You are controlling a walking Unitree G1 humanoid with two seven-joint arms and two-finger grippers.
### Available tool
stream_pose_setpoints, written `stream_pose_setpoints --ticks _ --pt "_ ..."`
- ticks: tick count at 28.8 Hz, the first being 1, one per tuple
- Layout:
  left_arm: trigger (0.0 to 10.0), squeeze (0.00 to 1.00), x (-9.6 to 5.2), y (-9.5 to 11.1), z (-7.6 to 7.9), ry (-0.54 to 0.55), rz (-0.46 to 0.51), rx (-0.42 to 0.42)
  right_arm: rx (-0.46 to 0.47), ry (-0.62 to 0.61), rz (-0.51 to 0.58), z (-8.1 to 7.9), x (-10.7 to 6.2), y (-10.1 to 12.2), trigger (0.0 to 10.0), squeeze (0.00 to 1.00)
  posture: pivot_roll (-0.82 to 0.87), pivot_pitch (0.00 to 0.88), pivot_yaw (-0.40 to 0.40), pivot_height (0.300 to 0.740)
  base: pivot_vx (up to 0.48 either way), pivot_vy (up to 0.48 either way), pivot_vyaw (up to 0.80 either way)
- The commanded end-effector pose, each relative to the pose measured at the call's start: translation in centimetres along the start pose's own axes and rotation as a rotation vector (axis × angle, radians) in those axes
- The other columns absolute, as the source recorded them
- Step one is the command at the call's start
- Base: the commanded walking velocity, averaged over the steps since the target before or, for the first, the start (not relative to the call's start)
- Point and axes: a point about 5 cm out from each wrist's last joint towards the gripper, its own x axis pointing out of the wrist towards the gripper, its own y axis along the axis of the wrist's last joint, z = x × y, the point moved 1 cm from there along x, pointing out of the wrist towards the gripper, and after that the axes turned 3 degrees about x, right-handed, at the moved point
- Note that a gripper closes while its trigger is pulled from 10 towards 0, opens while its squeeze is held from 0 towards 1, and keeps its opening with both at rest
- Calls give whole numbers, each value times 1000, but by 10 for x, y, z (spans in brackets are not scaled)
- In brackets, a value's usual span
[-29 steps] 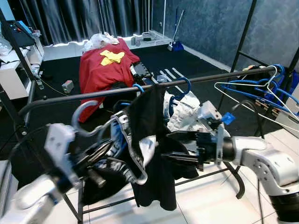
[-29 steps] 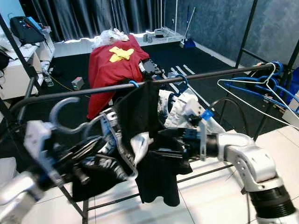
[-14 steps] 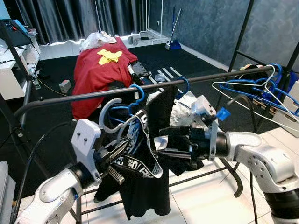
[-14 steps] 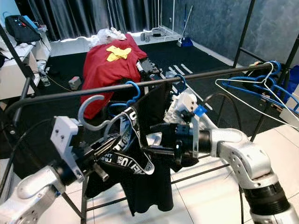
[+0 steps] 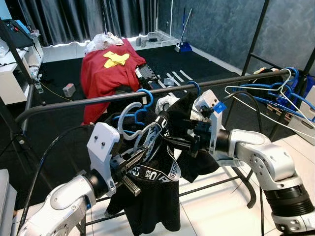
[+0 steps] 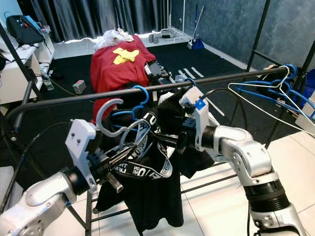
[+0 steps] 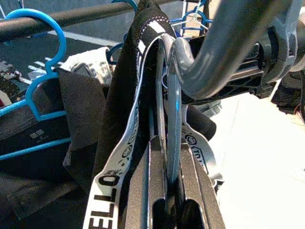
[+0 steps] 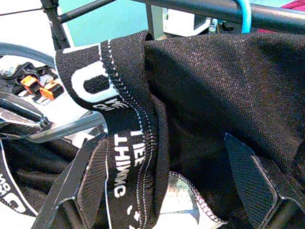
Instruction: Hang hanger
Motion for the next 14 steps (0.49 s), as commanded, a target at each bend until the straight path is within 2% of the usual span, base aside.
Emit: stream_pose_setpoints --ticks 1,2,3,7,14 --pt "10000 0 2 10 7 -34 45 4 9 -17 -2 2 1 1 7490 0 -169 0 -12 740 0 0 0" --pt "10000 0 3 10 7 -35 41 5 16 -22 5 3 1 1 1804 0 -169 0 -12 740 0 0 0" --pt "10000 0 3 10 7 -33 37 8 22 -26 9 4 1 2 0 0 -171 0 -11 740 0 0 0" --pt "10000 0 3 10 5 -26 27 18 27 -33 12 6 0 3 0 0 -170 0 -13 740 0 0 0" --pt "10000 0 0 5 -5 -1 -14 78 40 -97 28 19 -6 8 0 0 -171 0 -15 740 0 0 0"
